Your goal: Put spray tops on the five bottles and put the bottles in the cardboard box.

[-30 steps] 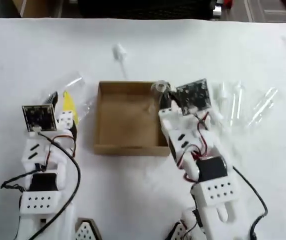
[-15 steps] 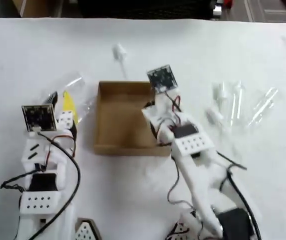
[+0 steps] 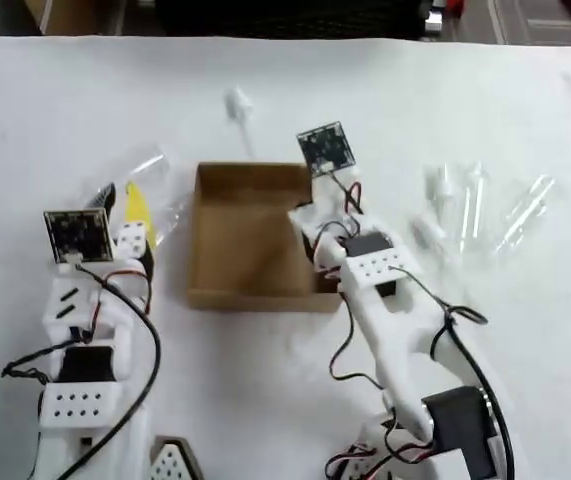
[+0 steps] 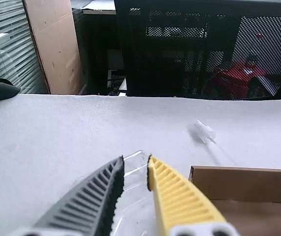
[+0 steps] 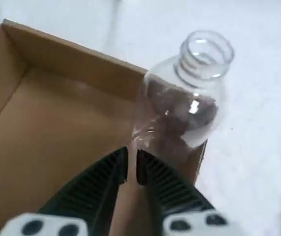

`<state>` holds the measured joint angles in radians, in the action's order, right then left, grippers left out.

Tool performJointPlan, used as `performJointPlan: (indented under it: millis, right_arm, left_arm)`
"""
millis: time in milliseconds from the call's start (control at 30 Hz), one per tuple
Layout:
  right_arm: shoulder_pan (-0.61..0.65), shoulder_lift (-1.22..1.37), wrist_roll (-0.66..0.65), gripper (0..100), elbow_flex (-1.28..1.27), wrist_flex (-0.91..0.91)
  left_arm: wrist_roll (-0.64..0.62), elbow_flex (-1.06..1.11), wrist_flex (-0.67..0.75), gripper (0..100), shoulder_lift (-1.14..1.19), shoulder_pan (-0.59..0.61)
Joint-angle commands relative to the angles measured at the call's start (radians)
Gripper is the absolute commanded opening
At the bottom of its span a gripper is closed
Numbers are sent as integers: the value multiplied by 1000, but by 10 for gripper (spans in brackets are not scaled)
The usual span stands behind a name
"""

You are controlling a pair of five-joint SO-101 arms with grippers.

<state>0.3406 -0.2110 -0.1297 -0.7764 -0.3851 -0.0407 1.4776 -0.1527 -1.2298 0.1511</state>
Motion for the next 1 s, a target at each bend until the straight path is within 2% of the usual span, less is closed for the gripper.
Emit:
performJointPlan:
  millis: [0, 533, 833, 967]
  right_arm:
    - [-12, -5, -11, 16, 25, -21]
    - [-13, -1, -11, 16, -21, -48]
    - [-8, 45, -11, 16, -17, 1]
    - [-5, 25, -12, 16, -15, -53]
  left_arm:
    - [9, -8, 31, 86, 4, 1]
    - [9, -8, 29, 85, 4, 1]
    - [9, -8, 29, 85, 4, -1]
    - [9, -9, 26, 87, 4, 2]
